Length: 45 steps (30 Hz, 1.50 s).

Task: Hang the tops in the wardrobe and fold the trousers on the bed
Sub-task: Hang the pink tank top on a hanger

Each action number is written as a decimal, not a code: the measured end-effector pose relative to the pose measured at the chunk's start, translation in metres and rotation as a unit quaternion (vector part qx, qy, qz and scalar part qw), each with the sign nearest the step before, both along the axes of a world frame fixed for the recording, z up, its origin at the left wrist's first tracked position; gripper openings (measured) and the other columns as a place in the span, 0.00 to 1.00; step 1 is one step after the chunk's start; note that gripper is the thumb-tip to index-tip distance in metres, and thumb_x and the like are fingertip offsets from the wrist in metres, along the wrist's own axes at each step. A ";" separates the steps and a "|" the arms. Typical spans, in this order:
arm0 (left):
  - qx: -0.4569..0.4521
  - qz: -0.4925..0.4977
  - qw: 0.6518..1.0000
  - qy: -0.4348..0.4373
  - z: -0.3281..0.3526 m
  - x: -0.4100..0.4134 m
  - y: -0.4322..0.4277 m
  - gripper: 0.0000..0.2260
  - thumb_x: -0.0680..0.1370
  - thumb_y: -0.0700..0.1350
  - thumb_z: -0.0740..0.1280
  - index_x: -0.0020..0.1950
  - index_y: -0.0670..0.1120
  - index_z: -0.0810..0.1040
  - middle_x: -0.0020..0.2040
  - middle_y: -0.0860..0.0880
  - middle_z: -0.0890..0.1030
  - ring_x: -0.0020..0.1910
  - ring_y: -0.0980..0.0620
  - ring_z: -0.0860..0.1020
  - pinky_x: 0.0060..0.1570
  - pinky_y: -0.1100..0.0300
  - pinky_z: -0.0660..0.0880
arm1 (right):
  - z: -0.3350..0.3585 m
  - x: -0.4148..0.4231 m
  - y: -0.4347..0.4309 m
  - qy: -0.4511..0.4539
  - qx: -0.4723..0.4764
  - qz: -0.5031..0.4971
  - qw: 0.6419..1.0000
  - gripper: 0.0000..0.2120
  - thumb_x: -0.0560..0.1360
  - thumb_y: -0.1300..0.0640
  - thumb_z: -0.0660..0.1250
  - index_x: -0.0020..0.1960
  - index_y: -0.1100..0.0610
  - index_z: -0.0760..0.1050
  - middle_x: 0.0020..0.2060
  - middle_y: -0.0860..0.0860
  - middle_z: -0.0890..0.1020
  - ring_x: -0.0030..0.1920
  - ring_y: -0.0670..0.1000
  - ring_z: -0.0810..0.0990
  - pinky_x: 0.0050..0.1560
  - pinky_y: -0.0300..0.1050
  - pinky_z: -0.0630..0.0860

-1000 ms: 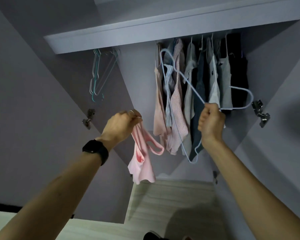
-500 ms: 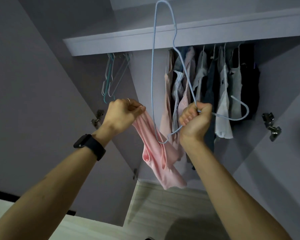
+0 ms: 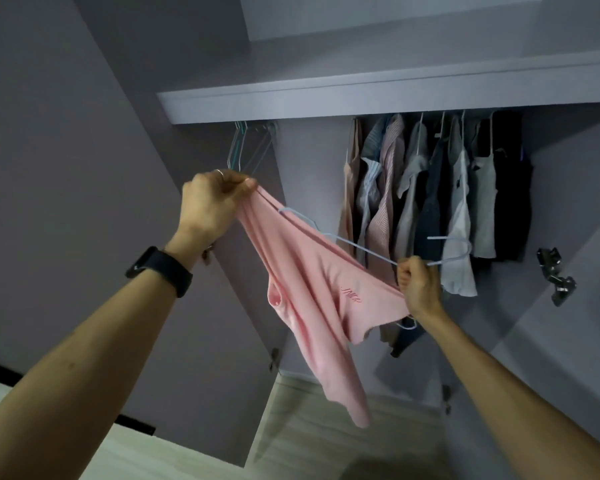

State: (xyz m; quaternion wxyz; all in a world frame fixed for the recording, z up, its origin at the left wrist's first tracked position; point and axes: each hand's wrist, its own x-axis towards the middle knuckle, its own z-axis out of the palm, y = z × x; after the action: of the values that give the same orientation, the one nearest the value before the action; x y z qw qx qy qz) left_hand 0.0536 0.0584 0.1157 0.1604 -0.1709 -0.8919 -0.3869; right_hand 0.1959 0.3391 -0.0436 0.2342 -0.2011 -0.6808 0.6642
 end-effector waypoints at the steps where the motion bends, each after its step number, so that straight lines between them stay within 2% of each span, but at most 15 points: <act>1: -0.006 0.011 1.000 0.000 -0.001 -0.002 -0.006 0.06 0.78 0.52 0.73 0.51 0.53 0.87 0.40 0.65 0.80 0.39 0.74 0.77 0.43 0.82 0.68 | 0.004 -0.002 0.007 0.000 0.017 0.017 1.000 0.16 0.63 0.43 0.58 0.22 0.48 0.59 0.21 0.43 0.59 0.25 0.43 0.57 0.27 0.38 0.57; 3: -0.010 0.024 1.000 -0.007 -0.007 -0.002 -0.012 0.06 0.77 0.53 0.72 0.51 0.55 0.87 0.39 0.67 0.79 0.40 0.70 0.77 0.41 0.82 0.66 | 0.013 -0.007 0.017 0.015 0.027 0.038 0.999 0.16 0.63 0.45 0.59 0.21 0.48 0.59 0.22 0.42 0.59 0.26 0.43 0.57 0.27 0.37 0.56; 7: 0.022 0.028 0.999 -0.017 -0.018 -0.001 -0.018 0.04 0.78 0.52 0.73 0.50 0.55 0.86 0.38 0.69 0.78 0.39 0.76 0.76 0.40 0.83 0.66 | 0.029 -0.017 0.030 0.011 0.020 0.045 0.999 0.16 0.66 0.52 0.58 0.21 0.50 0.59 0.22 0.43 0.59 0.25 0.44 0.56 0.28 0.41 0.56; 9: 0.040 0.014 0.999 -0.019 -0.020 0.000 -0.019 0.03 0.77 0.52 0.73 0.49 0.56 0.86 0.37 0.72 0.79 0.41 0.77 0.76 0.41 0.83 0.66 | 0.036 -0.018 0.033 -0.040 0.112 0.055 0.991 0.16 0.66 0.50 0.58 0.22 0.51 0.60 0.21 0.44 0.60 0.25 0.45 0.58 0.31 0.45 0.58; 12: 0.049 -0.025 0.998 -0.016 -0.018 0.002 -0.015 0.03 0.77 0.50 0.74 0.49 0.55 0.87 0.38 0.72 0.80 0.43 0.77 0.77 0.43 0.82 0.67 | 0.052 -0.020 0.031 -0.132 0.288 0.098 0.943 0.17 0.66 0.45 0.55 0.23 0.52 0.64 0.20 0.48 0.66 0.27 0.50 0.65 0.34 0.51 0.64; 17: -0.013 -0.080 0.997 -0.018 -0.021 0.003 -0.003 0.05 0.77 0.49 0.75 0.51 0.51 0.87 0.45 0.63 0.82 0.43 0.78 0.76 0.45 0.82 0.68 | 0.099 -0.038 0.007 -0.097 0.361 0.127 0.919 0.17 0.67 0.45 0.55 0.23 0.51 0.68 0.19 0.48 0.67 0.26 0.49 0.67 0.34 0.49 0.67; 20: -0.023 -0.070 0.997 -0.022 -0.021 0.001 0.000 0.05 0.77 0.50 0.74 0.51 0.51 0.87 0.46 0.60 0.84 0.43 0.73 0.78 0.45 0.80 0.70 | 0.125 -0.051 -0.007 -0.086 0.412 0.112 0.900 0.20 0.69 0.45 0.54 0.26 0.59 0.65 0.24 0.52 0.69 0.36 0.62 0.75 0.40 0.53 0.74; 24: -0.010 -0.047 0.999 -0.007 -0.016 -0.003 -0.012 0.04 0.77 0.49 0.74 0.51 0.53 0.87 0.42 0.65 0.82 0.40 0.72 0.78 0.40 0.80 0.69 | 0.142 -0.057 -0.007 -0.040 0.422 0.054 0.904 0.21 0.70 0.46 0.54 0.25 0.60 0.62 0.20 0.52 0.65 0.32 0.62 0.70 0.37 0.48 0.65; 28: 0.024 -0.040 0.999 0.000 -0.008 -0.004 -0.029 0.03 0.76 0.49 0.75 0.48 0.57 0.86 0.38 0.69 0.81 0.43 0.74 0.78 0.39 0.81 0.69 | 0.148 -0.056 0.005 0.007 0.373 0.006 0.928 0.22 0.69 0.45 0.53 0.24 0.59 0.61 0.19 0.50 0.66 0.31 0.60 0.72 0.36 0.49 0.65; 30: 0.043 -0.048 0.998 0.003 -0.003 -0.002 -0.030 0.04 0.76 0.50 0.75 0.46 0.61 0.85 0.39 0.71 0.81 0.43 0.72 0.79 0.41 0.80 0.70 | 0.147 -0.056 0.002 0.010 0.402 0.045 0.914 0.23 0.69 0.43 0.52 0.24 0.58 0.61 0.20 0.51 0.67 0.30 0.58 0.71 0.35 0.49 0.64; 32: 0.048 -0.065 0.997 0.013 0.002 -0.001 -0.026 0.05 0.75 0.50 0.76 0.46 0.61 0.85 0.40 0.72 0.81 0.44 0.70 0.80 0.44 0.79 0.70 | 0.145 -0.060 -0.009 -0.041 0.452 0.082 0.887 0.24 0.72 0.44 0.54 0.27 0.60 0.65 0.25 0.57 0.72 0.33 0.60 0.72 0.37 0.48 0.64; 34: 0.022 -0.090 0.996 0.017 0.005 -0.001 -0.020 0.03 0.75 0.49 0.76 0.48 0.56 0.87 0.41 0.73 0.81 0.45 0.70 0.80 0.46 0.79 0.70 | 0.150 -0.066 -0.019 -0.070 0.448 0.105 0.885 0.23 0.74 0.46 0.57 0.29 0.63 0.68 0.28 0.59 0.74 0.35 0.60 0.73 0.37 0.48 0.65; 38: -0.020 -0.135 0.990 -0.031 0.007 0.000 -0.011 0.05 0.74 0.50 0.77 0.49 0.54 0.88 0.42 0.67 0.84 0.45 0.69 0.81 0.44 0.77 0.72 | 0.169 -0.072 -0.030 -0.032 0.360 0.082 0.929 0.21 0.68 0.44 0.56 0.28 0.61 0.66 0.26 0.58 0.71 0.33 0.57 0.71 0.39 0.52 0.70; 42: -0.024 -0.144 0.989 -0.037 0.013 -0.001 -0.010 0.05 0.72 0.51 0.78 0.47 0.55 0.88 0.43 0.66 0.84 0.44 0.70 0.81 0.45 0.78 0.72 | 0.170 -0.076 -0.040 -0.081 0.417 0.135 0.895 0.21 0.74 0.48 0.58 0.28 0.59 0.63 0.26 0.56 0.70 0.33 0.58 0.71 0.35 0.51 0.65; 45: -0.083 -0.119 0.988 -0.056 0.011 -0.003 -0.018 0.07 0.72 0.58 0.77 0.47 0.60 0.86 0.42 0.64 0.84 0.44 0.68 0.80 0.45 0.77 0.73 | 0.174 -0.080 -0.038 -0.057 0.421 0.093 0.900 0.22 0.74 0.48 0.58 0.27 0.60 0.63 0.24 0.54 0.69 0.35 0.60 0.72 0.37 0.48 0.63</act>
State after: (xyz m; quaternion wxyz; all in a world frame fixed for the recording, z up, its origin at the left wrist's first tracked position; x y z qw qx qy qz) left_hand 0.0510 0.0402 0.1264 0.0485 -0.2666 -0.9016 -0.3372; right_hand 0.1155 0.3011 0.1305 0.1945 -0.0571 -0.9249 0.3218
